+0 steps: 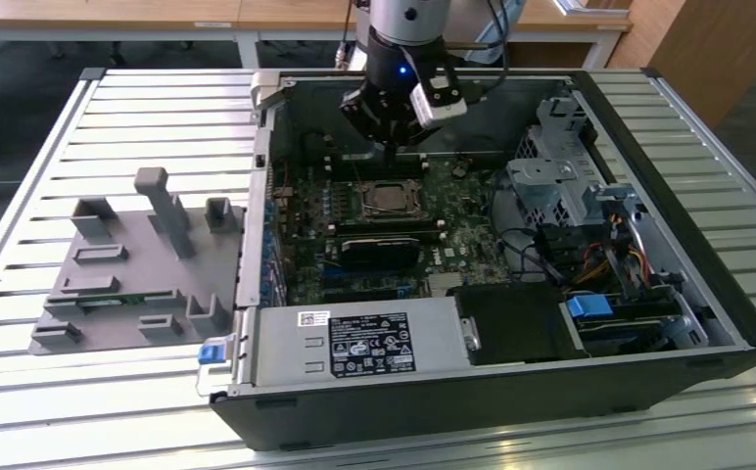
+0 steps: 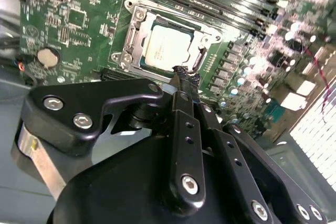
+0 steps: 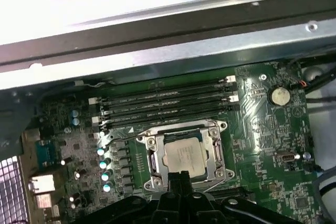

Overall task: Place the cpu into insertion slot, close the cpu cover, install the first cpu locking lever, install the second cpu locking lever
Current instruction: 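Install the first cpu locking lever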

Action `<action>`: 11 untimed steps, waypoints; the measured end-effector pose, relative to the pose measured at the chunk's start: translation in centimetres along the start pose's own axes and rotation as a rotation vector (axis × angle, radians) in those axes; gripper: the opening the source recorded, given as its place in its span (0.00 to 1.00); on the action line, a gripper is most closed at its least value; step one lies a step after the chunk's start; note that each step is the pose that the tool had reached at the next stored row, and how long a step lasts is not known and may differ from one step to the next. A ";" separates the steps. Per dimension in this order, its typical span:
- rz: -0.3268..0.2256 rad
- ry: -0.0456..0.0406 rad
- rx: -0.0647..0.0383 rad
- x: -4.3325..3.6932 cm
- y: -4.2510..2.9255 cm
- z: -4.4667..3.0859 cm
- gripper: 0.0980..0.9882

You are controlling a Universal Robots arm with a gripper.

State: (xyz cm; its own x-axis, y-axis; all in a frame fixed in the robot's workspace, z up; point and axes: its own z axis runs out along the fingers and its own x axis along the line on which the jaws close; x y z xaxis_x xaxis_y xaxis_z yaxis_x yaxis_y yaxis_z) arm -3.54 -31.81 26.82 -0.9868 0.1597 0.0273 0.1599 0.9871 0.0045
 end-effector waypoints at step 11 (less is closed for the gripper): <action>-0.028 -0.0059 -0.012 1.35 -0.22 0.13 0.01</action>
State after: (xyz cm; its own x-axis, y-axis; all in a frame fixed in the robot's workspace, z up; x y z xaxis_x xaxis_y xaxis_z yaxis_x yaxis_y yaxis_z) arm -4.91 -31.82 26.73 -0.9910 0.1318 0.0211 0.1322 0.9911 0.0167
